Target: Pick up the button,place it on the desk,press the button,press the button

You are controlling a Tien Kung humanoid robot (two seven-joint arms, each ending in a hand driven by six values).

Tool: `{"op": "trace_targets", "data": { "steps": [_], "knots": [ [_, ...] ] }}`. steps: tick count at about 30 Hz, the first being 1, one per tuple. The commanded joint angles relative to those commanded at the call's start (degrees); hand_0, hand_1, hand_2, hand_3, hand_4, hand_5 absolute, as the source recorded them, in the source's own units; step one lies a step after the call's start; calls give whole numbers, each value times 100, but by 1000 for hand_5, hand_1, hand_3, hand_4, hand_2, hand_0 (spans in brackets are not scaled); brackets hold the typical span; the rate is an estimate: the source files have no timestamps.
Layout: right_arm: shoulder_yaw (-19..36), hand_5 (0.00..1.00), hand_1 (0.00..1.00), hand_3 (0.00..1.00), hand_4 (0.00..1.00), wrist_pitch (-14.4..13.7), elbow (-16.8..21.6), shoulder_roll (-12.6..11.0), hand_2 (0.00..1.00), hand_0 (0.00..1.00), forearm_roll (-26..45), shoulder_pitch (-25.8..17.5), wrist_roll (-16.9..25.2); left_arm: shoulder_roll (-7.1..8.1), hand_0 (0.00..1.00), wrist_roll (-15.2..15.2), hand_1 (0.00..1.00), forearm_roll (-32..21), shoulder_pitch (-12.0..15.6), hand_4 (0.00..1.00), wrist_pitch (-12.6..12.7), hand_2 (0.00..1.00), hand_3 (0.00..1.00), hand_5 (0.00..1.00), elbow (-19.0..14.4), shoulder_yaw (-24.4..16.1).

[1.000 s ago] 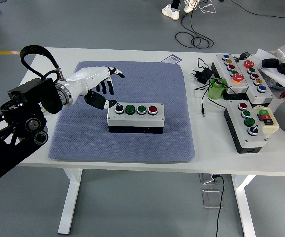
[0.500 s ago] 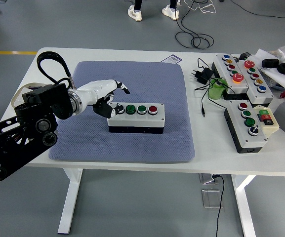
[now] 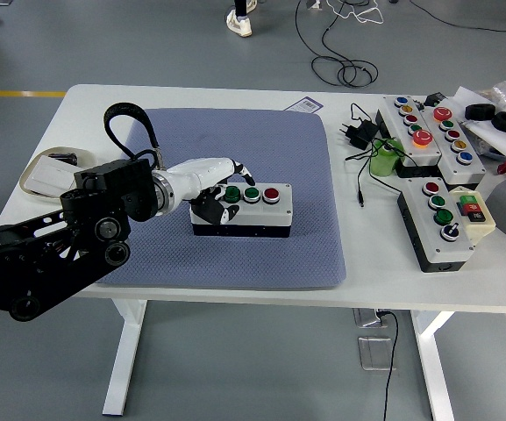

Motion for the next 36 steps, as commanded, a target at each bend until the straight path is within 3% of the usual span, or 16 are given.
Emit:
{"op": "trace_targets", "data": {
  "steps": [8,36],
  "knots": [
    [3,367,507,591,242,5,0,-6,547,642,10,34,15,-80,15,-32,2,25,-59,505,62,26,808,2,297,-18],
    [40,368,507,589,242,9,0,-4,547,641,-33,56,14,-190,20,-132,2,46,-48,498,87,29,811,2,454,210]
  ]
}}
